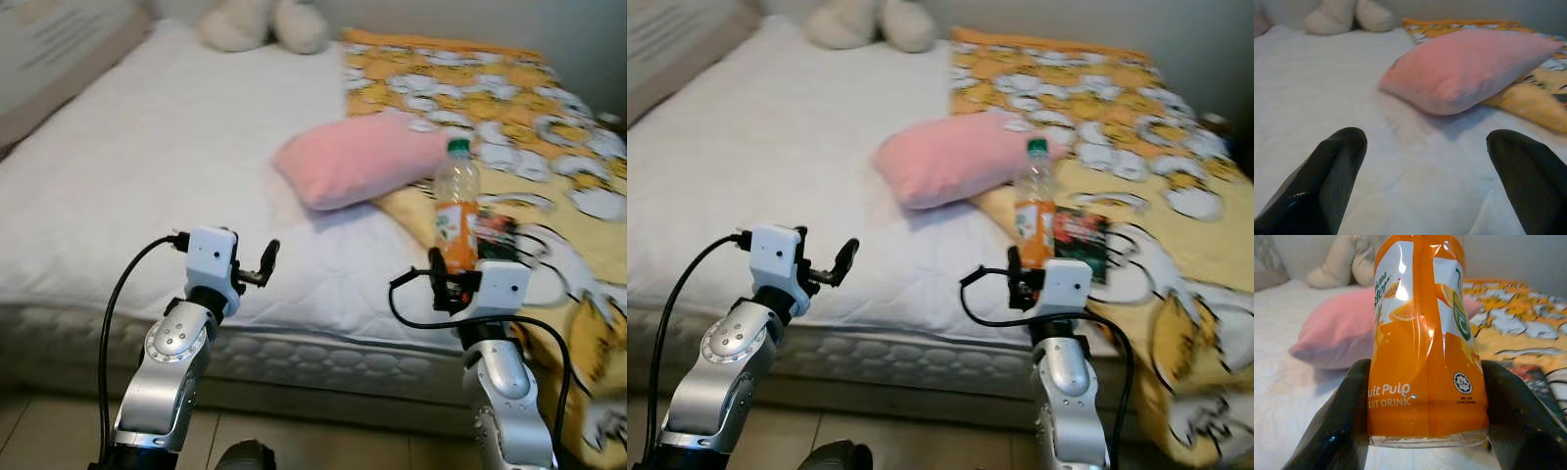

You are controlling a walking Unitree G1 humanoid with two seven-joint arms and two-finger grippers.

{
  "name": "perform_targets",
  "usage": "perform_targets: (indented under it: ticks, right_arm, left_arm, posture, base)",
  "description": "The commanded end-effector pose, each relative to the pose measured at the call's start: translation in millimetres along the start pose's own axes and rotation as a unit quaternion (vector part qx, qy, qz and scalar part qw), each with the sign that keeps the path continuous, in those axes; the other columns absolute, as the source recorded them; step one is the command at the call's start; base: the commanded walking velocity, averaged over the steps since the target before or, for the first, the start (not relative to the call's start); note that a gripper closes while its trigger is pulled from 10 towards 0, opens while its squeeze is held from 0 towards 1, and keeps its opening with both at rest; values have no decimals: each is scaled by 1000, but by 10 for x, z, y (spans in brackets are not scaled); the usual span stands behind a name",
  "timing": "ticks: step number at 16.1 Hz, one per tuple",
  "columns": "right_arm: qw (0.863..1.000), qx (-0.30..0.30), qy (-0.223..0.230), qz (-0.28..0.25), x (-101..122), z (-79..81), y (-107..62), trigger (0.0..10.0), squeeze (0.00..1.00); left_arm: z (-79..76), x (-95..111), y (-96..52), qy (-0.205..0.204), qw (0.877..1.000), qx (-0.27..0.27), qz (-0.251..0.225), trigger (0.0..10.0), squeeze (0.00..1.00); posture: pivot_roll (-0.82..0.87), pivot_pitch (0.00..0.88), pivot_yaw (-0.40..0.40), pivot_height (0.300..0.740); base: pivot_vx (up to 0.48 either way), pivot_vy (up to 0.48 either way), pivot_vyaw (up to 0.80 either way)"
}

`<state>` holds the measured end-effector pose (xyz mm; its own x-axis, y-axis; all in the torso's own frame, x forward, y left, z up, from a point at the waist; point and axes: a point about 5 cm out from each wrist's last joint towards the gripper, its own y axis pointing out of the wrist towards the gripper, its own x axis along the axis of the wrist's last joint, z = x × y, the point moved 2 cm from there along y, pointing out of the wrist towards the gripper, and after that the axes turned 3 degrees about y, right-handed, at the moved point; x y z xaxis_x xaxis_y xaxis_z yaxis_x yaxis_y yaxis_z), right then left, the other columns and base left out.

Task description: Clean up the room

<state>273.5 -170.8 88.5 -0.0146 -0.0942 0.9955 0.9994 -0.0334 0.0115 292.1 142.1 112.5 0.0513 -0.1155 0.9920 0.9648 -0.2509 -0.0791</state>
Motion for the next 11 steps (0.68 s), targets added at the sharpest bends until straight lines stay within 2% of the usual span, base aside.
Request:
perform_targets:
  ticks: [1,8,11]
  right_arm:
    - [1000,-3,9,3,8,-1,36,0,0]
    - [999,10,28,14,-22,33,139,0,0]
    - [999,14,36,23,-44,34,191,0,0]
  left_arm:
    - [-1,1,19,4,1000,-2,0,10000,0]
    - [-15,-22,44,3,1000,2,5,10000,0]
    - [-71,12,48,0,1000,-2,-5,10000,0]
  posture:
    - [15,0,-8,731]
    - [25,0,-9,731]
    - [31,0,-14,731]
  base:
    - [0,0,656]
    - [0,0,613]
    - [0,-480,596]
